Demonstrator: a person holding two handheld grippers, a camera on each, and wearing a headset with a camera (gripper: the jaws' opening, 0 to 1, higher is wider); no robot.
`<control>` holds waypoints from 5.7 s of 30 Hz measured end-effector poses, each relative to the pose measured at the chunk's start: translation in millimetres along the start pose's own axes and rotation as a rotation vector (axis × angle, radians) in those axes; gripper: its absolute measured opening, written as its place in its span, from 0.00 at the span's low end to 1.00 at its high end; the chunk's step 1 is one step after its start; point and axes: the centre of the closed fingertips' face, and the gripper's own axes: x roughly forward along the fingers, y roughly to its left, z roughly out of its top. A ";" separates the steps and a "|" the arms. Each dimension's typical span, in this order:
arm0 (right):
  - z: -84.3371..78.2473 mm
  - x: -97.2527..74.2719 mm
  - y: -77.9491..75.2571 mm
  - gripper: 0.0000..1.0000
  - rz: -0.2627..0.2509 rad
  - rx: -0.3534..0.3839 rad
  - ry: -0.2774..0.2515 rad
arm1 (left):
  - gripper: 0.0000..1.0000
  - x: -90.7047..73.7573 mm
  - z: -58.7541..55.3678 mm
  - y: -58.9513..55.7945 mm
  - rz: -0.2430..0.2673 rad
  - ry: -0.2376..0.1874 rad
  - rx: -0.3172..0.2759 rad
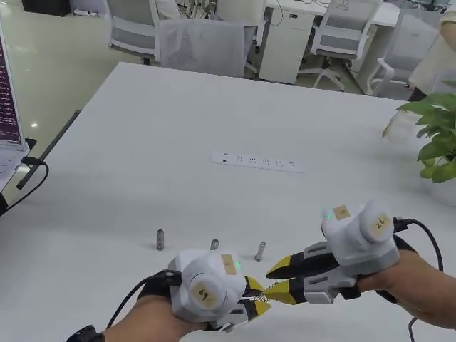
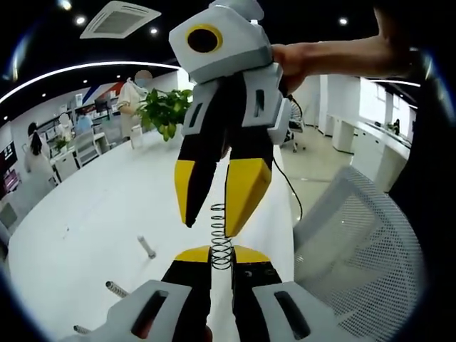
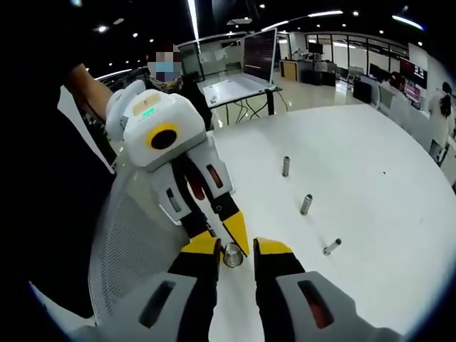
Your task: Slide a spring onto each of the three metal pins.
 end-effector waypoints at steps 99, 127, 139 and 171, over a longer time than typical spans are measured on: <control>-13.6 -4.1 4.5 0.08 0.137 -0.370 0.334 | 0.06 -2.7 13.1 0.4 -0.049 -0.032 0.002; -32.2 -15.2 -19.8 0.08 0.078 -0.318 0.363 | 0.18 -27.5 -12.8 21.7 0.038 -0.004 -0.078; -43.3 -17.3 -52.8 0.08 0.028 -0.290 0.404 | 0.21 -55.5 -35.5 40.9 0.139 0.000 -0.144; -49.5 8.9 -115.7 0.08 -0.062 -0.240 0.460 | 0.38 -135.3 -91.1 76.3 0.369 0.035 -0.295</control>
